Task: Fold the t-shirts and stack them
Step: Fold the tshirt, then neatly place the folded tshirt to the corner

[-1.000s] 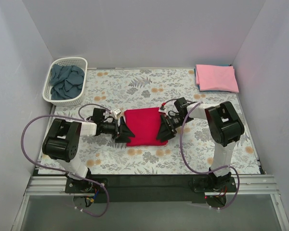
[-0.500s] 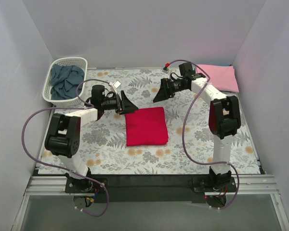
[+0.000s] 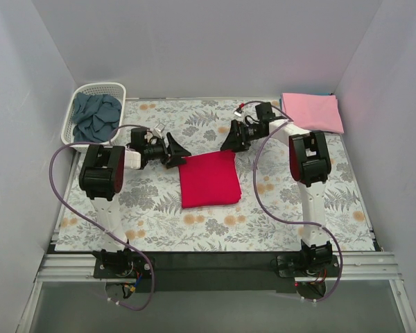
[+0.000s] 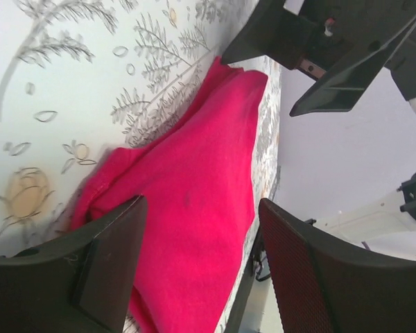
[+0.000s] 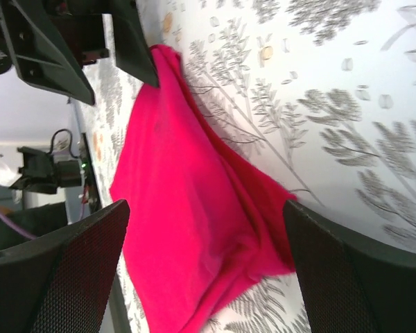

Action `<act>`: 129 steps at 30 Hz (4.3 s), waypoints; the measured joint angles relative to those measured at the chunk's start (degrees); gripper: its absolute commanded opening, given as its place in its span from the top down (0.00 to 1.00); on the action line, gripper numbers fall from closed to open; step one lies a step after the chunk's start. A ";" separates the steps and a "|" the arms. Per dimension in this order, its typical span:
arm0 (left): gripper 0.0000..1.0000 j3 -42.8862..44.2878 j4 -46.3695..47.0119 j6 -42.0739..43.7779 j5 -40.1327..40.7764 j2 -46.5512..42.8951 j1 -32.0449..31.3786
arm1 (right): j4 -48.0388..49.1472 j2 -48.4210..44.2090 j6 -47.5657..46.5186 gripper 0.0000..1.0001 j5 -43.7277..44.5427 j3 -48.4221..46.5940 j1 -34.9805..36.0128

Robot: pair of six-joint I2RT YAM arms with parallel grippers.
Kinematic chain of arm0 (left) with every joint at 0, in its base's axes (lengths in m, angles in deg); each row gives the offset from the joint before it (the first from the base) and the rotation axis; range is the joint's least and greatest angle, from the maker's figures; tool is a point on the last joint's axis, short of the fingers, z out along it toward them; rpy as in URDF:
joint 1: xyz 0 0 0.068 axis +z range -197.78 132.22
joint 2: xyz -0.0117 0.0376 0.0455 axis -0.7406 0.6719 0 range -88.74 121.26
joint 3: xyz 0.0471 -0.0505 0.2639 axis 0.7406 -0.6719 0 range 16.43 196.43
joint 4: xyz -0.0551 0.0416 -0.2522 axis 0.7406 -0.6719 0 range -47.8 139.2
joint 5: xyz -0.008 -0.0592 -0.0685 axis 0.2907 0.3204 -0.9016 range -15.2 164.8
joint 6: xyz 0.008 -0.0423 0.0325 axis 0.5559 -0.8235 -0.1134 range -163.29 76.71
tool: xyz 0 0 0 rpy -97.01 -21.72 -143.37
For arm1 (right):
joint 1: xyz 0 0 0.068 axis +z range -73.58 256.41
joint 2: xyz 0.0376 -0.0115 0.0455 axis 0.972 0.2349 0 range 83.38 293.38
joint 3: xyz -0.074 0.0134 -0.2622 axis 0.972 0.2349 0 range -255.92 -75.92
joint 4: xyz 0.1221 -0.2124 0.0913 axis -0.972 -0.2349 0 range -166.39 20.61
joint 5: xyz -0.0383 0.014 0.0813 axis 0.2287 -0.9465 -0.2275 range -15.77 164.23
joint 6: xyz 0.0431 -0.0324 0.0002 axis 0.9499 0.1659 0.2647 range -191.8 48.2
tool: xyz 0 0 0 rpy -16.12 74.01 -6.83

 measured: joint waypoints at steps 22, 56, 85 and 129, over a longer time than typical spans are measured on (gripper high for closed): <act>0.56 -5.03 -28.39 57.46 38.21 -39.54 -40.61 | 0.92 -46.86 0.35 0.02 22.77 36.11 -4.24; 1.00 -5.79 -20.31 69.05 53.05 -21.68 -51.60 | 23.65 -47.56 28.68 0.02 20.61 63.30 -10.69; 1.00 -3.02 -21.92 53.59 39.74 -25.22 -43.58 | 55.74 -36.28 56.50 0.32 29.68 67.84 4.52; 0.36 32.68 -22.12 26.10 26.64 -11.80 -28.33 | 24.59 -27.82 10.23 0.99 28.06 40.00 -16.70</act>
